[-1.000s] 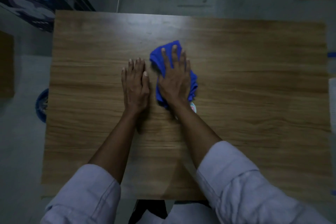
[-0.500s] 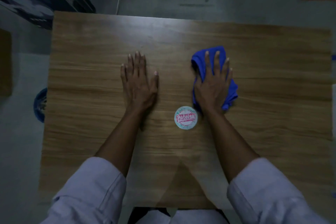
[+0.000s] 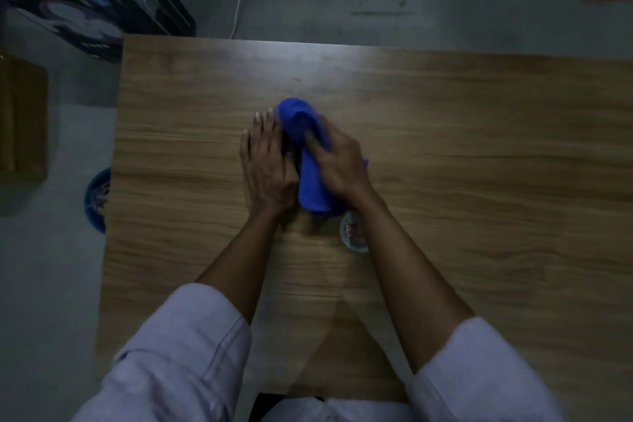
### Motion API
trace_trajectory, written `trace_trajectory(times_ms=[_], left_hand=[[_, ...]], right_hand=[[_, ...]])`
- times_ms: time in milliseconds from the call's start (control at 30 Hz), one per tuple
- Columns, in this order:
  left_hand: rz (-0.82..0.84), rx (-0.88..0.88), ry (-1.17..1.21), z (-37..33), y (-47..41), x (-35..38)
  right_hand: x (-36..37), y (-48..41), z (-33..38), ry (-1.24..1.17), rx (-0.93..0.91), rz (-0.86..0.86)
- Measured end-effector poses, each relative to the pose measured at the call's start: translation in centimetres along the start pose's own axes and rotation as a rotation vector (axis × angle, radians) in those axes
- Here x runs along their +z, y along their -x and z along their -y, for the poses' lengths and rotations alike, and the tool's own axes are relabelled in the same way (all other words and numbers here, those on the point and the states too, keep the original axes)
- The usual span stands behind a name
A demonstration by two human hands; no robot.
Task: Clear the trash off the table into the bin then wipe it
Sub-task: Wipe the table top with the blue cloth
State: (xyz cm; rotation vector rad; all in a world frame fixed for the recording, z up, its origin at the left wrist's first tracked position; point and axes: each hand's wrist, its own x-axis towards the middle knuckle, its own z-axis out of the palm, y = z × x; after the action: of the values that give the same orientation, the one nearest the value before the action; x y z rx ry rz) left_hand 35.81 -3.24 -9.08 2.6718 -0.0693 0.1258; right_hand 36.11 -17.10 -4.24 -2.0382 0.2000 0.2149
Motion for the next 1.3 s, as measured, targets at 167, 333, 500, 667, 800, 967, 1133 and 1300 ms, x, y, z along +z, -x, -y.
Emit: trace_trajectory(times_ms=[167, 333, 500, 667, 800, 967, 1133, 1300], left_hand=[[0.013, 0.012, -0.019, -0.5, -0.1, -0.4], [0.009, 0.011, -0.019, -0.3, 0.0, -0.2], [0.003, 0.023, 0.012, -0.1, 0.1, -0.3], [-0.006, 0.025, 0.022, -0.4, 0.0, -0.5], [0.015, 0.024, 0.019, -0.3, -0.1, -0.5], [-0.025, 0.062, 0.044, -0.6, 0.0, -0.9], [0.039, 0.256, 0.170, -0.8, 1.8, -1.6], [0.067, 0.112, 0.277, -0.7, 8.2, -3.3]], right_hand=[[-6.3, 0.6, -4.6, 0.300, 0.113, -0.561], [-3.4, -4.2, -5.8, 0.749, 0.063, -0.370], [-6.6, -12.9, -1.2, 0.260, -0.132, -0.043], [-6.7, -14.3, -3.7, 0.737, -0.285, 0.034], [-7.4, -12.2, -5.2, 0.752, -0.525, 0.225], [-7.1, -6.6, -6.7, 0.687, -0.607, 0.325], [-5.1, 0.5, -6.5, 0.504, -0.489, 0.292], [-7.8, 9.4, -6.2, 0.361, -0.255, 0.211]])
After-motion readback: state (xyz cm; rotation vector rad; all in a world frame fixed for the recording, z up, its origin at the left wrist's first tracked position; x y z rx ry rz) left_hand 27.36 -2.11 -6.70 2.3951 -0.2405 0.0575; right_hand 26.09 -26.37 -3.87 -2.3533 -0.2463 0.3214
